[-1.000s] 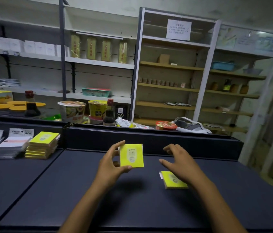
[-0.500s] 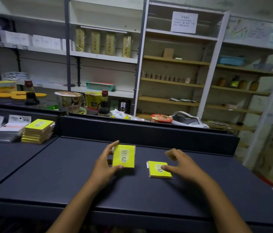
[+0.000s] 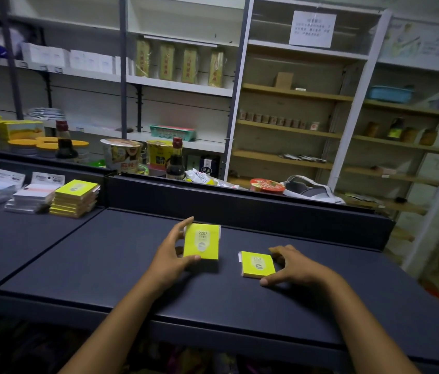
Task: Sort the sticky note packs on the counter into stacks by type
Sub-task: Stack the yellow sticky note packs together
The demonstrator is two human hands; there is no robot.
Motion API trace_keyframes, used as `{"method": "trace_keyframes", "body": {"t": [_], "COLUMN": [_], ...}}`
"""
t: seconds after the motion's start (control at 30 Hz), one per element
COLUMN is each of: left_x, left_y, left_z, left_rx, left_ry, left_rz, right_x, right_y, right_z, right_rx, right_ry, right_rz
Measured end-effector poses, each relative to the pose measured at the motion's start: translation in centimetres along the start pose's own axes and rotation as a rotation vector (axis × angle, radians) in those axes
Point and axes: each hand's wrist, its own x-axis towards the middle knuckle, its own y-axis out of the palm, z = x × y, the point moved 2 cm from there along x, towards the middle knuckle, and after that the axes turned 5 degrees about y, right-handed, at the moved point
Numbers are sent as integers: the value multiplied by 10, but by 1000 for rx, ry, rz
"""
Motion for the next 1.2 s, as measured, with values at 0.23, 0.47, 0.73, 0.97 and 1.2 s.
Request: {"method": "trace_keyframes", "body": {"t": [0.23, 0.47, 0.73, 0.97, 1.2], "left_x": [0, -3, -46, -114, -169], "left_y": [-3, -6, -48, -147, -240], "left_z": [3, 5, -8, -31, -57], "left_rx": [2, -17, -183, -200, -186], "left_ry": [-1, 16, -9, -9, 6], "left_rz": [4, -14, -164, -341, -398], "right_x": [-5, -32, -71, -107, -130], "right_y": [3, 19, 59, 112, 169], "right_z": [0, 25, 90, 163, 253], "right_rx": [116, 543, 843, 950, 934], "right_ry": [-29, -144, -273, -359, -419], "right_rz": [-101, -273, -365, -463, -368]}}
